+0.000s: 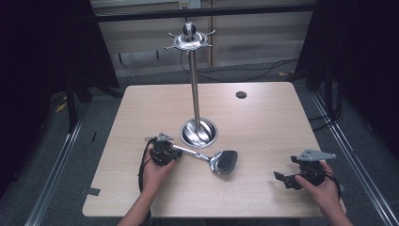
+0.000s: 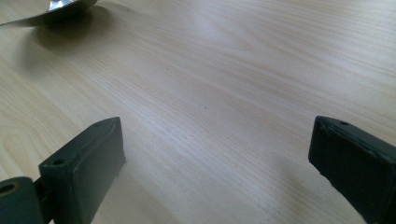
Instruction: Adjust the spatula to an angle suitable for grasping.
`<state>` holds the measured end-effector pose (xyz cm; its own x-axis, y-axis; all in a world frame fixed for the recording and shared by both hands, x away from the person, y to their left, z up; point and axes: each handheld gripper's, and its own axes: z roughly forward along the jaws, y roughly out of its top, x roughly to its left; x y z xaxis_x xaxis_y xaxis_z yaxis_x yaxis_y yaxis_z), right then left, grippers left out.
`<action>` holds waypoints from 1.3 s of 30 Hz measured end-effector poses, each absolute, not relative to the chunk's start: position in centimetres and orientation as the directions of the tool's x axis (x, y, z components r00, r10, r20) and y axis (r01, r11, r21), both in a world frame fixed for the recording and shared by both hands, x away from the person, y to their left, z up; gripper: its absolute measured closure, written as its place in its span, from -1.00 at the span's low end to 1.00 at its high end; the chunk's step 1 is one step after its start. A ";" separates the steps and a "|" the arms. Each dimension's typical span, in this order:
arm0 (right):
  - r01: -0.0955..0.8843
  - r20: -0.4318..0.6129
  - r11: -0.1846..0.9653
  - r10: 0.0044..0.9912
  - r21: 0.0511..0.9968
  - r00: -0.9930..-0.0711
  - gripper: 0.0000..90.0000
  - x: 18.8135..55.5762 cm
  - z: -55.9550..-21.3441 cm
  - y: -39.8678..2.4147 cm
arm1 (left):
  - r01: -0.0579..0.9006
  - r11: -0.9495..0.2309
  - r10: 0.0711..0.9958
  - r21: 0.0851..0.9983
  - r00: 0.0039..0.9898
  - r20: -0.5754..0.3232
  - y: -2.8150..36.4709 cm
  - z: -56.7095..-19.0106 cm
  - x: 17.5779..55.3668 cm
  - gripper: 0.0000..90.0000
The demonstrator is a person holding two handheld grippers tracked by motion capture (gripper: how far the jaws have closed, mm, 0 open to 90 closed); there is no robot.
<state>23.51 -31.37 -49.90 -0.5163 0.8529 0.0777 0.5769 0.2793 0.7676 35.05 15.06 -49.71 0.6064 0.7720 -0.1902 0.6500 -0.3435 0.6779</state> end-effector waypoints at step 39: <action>0.570 0.076 0.287 0.845 0.770 -0.529 -0.92 23.4 -49.7 -31.1 | 0.588 -0.419 0.695 0.692 0.698 -0.173 6.3 -49.5 34.6 0.98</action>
<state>23.35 -31.11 -49.74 -0.5289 0.8453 0.0759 0.5696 0.2872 0.7701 34.59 6.25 -49.48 0.6977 0.6952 -0.1726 0.5883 -0.4186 0.6919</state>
